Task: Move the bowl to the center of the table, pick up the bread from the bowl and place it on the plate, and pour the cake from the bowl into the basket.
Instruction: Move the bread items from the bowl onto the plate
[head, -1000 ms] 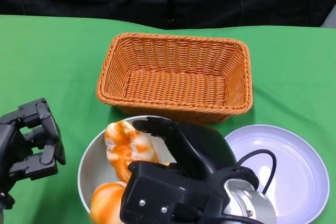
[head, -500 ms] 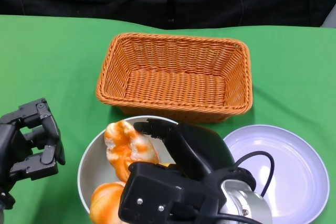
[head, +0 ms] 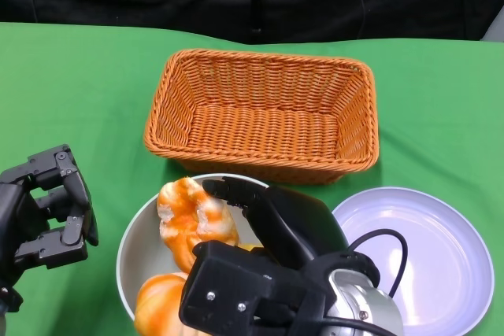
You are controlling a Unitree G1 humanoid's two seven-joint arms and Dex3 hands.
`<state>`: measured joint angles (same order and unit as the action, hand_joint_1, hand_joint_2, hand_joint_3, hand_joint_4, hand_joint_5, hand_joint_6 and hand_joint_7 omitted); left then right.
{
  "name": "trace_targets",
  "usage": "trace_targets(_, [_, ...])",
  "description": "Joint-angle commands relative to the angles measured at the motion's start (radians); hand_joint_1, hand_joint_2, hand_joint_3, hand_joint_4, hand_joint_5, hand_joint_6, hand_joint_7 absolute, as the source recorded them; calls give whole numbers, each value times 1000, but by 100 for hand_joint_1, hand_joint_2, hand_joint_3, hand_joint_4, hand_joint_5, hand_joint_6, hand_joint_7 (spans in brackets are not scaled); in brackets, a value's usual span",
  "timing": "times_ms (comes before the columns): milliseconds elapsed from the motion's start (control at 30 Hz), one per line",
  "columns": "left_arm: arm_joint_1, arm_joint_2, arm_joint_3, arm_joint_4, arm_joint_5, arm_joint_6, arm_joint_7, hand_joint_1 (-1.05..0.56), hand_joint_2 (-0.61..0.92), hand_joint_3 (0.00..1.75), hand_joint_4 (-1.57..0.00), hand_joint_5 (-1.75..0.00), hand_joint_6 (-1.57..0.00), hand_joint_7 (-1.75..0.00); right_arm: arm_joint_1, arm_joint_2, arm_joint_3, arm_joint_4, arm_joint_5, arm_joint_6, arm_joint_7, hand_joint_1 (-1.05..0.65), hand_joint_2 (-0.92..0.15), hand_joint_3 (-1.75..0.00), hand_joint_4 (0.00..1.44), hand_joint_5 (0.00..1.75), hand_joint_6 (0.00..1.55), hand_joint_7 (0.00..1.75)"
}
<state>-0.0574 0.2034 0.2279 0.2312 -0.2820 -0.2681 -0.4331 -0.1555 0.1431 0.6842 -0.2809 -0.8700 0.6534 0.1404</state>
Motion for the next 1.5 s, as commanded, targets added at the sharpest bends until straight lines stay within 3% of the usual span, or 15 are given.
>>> trace_targets(33, [4, 9, 7, 7, -11, -5, -4, 2, 46, 138, -96, -175, -83, -165, -2, 8, -2, 9, 13, -7, -6, -84, -92, -34, 69, 3, 46, 0])
trace_targets(333, [2, 9, 5, 16, -19, -14, -10, 3, 46, 137, -96, -175, -83, -166, 39, 1, -18, 31, 72, -104, -97, -45, -92, -6, 84, 14, 51, 2])
trace_targets(433, [1, 8, 6, 19, -22, -15, -10, 3, 46, 137, -96, -175, -83, -166, 53, 0, -39, 50, 119, -163, -139, -28, -90, -1, 55, 85, 58, 2])
trace_targets(567, [1, 8, 6, 16, -21, -13, -7, 3, 47, 136, -96, -175, -83, -166, 65, -9, -60, 78, 159, -245, -194, -12, -89, 0, 57, 101, 69, 5])
trace_targets(633, [3, 8, 6, 12, -23, -12, -8, 3, 47, 136, -96, -175, -83, -166, 69, -17, -69, 93, 174, -290, -217, -3, -90, -1, 53, 151, 79, 8])
trace_targets(667, [3, 8, 6, 12, -25, -11, -10, 3, 47, 137, -96, -175, -83, -166, 67, -26, -72, 104, 175, -314, -230, -1, -91, -1, 54, 151, 82, 8])
trace_targets(733, [2, 9, 7, 15, -24, -12, -9, 3, 47, 136, -96, -175, -83, -166, 62, -40, -79, 126, 176, -359, -252, 1, -92, -1, 76, 97, 92, 10])
trace_targets(800, [0, 10, 7, 20, -25, -16, -12, 3, 47, 136, -96, -175, -83, -165, 58, -50, -89, 145, 181, -394, -264, 0, -92, -3, 85, 79, 99, 12])
trace_targets(1000, [1, 10, 6, 14, -19, -15, -6, 3, 48, 136, -96, -175, -83, -166, 53, -62, -113, 175, 189, -438, -263, -3, -92, -8, 87, 98, 102, 25])
trace_targets(1133, [2, 10, 5, 16, -18, -20, -10, 4, 47, 137, -96, -175, -83, -166, 54, -61, -121, 189, 185, -443, -266, -5, -89, -4, 70, 152, 89, 49])
trace_targets(1167, [2, 9, 5, 16, -19, -21, -9, 4, 47, 137, -96, -175, -83, -166, 54, -60, -123, 192, 185, -445, -267, -7, -88, -3, 68, 155, 87, 53])
trace_targets(1233, [1, 8, 5, 16, -19, -20, -8, 4, 47, 137, -96, -175, -83, -166, 53, -59, -126, 196, 186, -447, -267, -10, -87, -2, 66, 151, 80, 64])
trace_targets(1400, [4, 10, 5, 14, -22, -18, -12, 3, 47, 137, -96, -175, -83, -165, 55, -51, -123, 189, 165, -415, -260, -23, -85, 0, 61, 147, 71, 68])
trace_targets(1433, [4, 10, 6, 16, -24, -20, -15, 3, 47, 137, -96, -175, -83, -165, 53, -52, -119, 183, 154, -400, -250, -27, -85, 0, 60, 140, 70, 64])
trace_targets(1500, [4, 11, 6, 15, -22, -20, -13, 3, 46, 137, -96, -175, -83, -165, 49, -57, -112, 172, 139, -379, -232, -33, -86, -1, 67, 99, 74, 41])
